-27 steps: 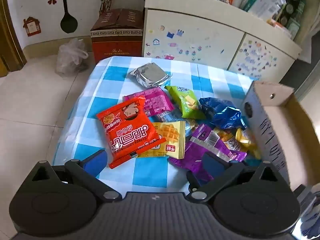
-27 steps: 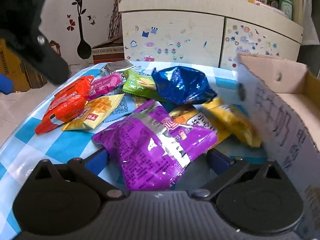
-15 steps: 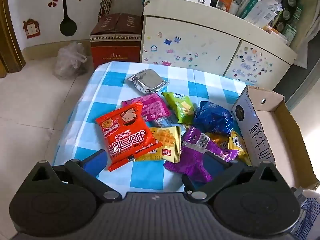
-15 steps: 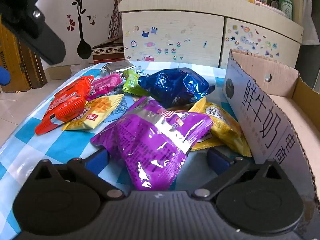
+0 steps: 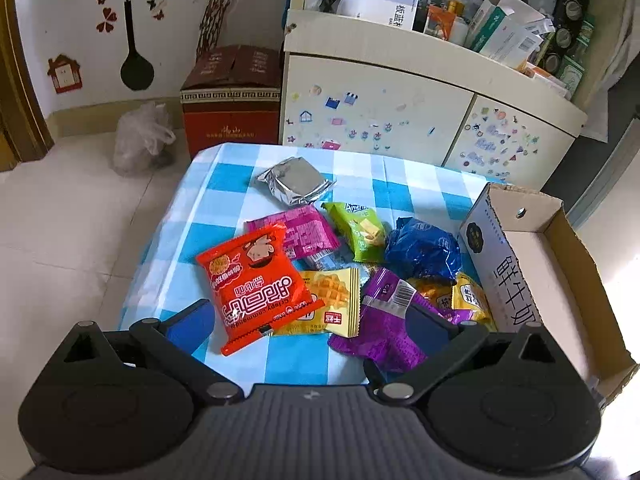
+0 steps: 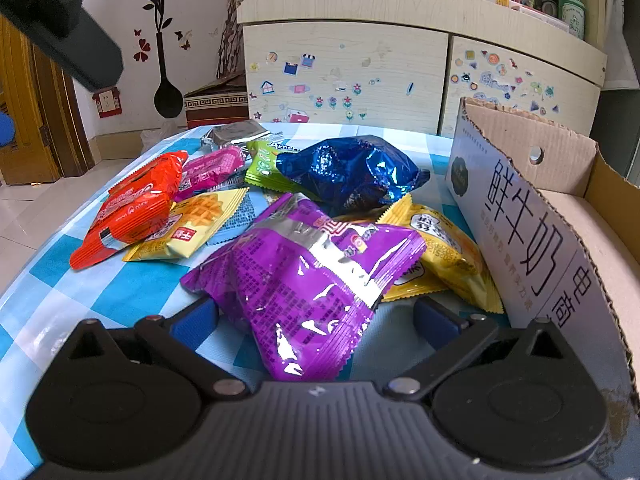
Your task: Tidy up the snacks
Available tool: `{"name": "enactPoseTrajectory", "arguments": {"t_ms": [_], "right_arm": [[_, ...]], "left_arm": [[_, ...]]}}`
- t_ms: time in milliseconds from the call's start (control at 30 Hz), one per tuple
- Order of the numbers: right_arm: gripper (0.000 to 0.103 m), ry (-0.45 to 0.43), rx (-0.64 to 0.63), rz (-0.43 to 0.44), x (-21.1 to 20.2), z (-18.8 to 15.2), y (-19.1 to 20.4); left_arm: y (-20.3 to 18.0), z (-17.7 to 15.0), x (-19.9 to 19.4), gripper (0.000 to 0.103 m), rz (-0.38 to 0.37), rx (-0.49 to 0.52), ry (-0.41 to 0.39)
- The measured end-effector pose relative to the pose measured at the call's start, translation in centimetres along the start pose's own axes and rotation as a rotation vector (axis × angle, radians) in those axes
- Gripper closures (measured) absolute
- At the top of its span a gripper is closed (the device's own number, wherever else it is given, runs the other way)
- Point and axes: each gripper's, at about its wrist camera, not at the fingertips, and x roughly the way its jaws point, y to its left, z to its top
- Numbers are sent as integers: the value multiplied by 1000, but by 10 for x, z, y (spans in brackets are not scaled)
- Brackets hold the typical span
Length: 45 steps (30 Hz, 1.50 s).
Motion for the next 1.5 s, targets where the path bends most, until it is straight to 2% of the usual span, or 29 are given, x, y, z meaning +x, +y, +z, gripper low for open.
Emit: {"name": "enactPoseTrajectory", "arguments": {"t_ms": [633, 700, 800, 1000, 1133, 1367, 1500], "right_arm": [[0, 11, 5, -3, -3, -1, -2], [0, 41, 0, -17, -5, 0, 2], [0, 135, 35, -60, -12, 3, 6], [1, 351, 35, -42, -19, 11, 7], [1, 325, 109, -47, -42, 20, -1], [1, 293, 89, -57, -72, 54, -8], [1, 275, 124, -50, -77, 77, -17]], "left_arm": [[-5, -3, -1, 0, 13, 48, -11], [-6, -4, -1, 0, 18, 58, -12], [-4, -3, -1, 0, 20, 54, -9], [-3, -2, -3, 0, 56, 73, -18], [2, 1, -5, 0, 95, 66, -22], [7, 3, -12, 0, 144, 61, -14], [7, 1, -14, 0, 171, 62, 1]]}}
